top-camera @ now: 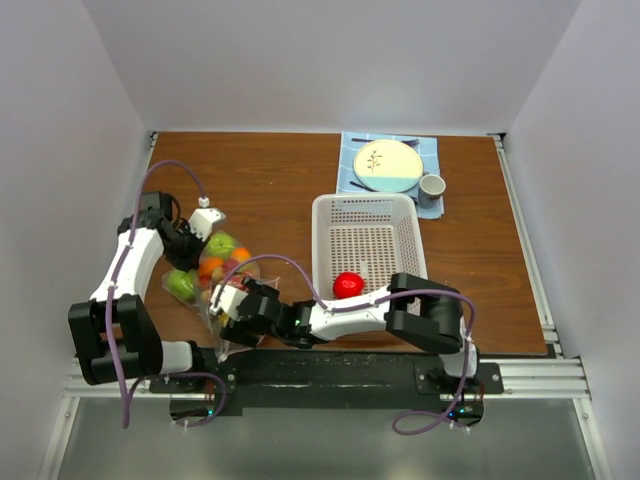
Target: Open the zip-top bag and remove the fake food
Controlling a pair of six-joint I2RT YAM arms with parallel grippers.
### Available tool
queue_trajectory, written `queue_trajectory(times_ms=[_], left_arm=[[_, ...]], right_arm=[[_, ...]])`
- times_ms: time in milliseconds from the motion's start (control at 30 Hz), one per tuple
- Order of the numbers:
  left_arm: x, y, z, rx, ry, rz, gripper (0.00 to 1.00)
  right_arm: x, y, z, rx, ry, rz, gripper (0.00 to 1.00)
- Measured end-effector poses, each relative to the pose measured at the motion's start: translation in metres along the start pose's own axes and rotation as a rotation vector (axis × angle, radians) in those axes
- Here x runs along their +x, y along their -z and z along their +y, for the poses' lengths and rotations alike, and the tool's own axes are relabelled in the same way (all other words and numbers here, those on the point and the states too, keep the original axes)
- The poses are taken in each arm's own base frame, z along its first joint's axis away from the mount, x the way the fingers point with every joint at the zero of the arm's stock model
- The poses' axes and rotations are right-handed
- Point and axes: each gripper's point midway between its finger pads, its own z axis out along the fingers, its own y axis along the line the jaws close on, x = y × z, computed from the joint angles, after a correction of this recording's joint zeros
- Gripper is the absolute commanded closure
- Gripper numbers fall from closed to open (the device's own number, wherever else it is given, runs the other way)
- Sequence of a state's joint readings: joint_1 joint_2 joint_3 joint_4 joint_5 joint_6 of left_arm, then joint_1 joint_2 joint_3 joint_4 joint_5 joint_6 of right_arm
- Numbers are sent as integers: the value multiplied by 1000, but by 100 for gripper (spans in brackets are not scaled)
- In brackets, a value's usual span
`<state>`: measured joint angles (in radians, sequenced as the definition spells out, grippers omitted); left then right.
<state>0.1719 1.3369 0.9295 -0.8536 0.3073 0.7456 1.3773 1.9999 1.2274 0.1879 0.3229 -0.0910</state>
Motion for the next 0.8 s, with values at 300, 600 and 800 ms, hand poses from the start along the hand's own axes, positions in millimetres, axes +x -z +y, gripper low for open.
queue_trajectory(times_ms=[300,600,800], left_arm=[[0,-2,3,-21,22,4,100],[2,-8,24,-114,88,28,100],[5,-3,52,-235,134,31,100]], right_arm=[[27,-3,10,-29,-38,48,63],[17,29,-2,-24,-63,60,99],[-21,71,-27,30,-118,7,99]])
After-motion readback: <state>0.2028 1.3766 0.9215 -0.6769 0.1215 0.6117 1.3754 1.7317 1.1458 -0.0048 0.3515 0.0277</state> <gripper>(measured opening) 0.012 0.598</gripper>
